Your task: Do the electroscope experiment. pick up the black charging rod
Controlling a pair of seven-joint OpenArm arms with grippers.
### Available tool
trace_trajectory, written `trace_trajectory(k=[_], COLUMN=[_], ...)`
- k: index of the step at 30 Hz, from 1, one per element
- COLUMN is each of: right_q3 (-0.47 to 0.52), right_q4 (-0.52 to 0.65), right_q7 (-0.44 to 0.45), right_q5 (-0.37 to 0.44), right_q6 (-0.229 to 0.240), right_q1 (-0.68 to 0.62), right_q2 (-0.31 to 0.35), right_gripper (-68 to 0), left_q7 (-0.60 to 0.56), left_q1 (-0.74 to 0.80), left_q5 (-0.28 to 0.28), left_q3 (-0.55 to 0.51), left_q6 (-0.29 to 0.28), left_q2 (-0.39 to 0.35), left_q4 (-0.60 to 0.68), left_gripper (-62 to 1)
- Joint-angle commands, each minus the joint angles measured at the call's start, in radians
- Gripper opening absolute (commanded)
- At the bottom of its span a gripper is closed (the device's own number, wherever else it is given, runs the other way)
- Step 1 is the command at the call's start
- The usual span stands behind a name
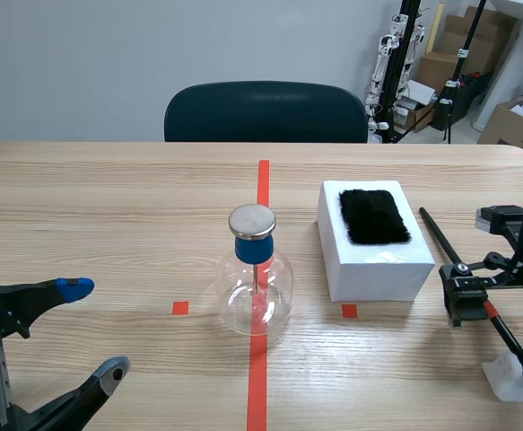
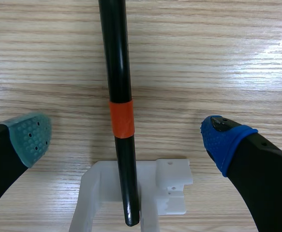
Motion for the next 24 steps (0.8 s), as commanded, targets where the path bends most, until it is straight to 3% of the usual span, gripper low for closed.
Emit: trace_trajectory(k=[1,24], right_q3=[0.005,-0.017], right_q4=[0.003,0.002], right_q7=[0.0,0.015], right_q5=[0.009,0.087], right_q6=[0.0,0.0], right_q1=[0.025,0.028], right_q2=[0.014,0.023], right_gripper=[-3.5,-3.8], left_q7=[-0.013,-0.013], left_q1=[-0.011,-0.011], left_q5=[-0.008,-0.008], left_q3=[-0.004,-0.004], left_q6=[0.002,0.002], left_q2=[0.0,0.0], left_q4=[0.013,0.013], left_gripper=[1.4,1.4])
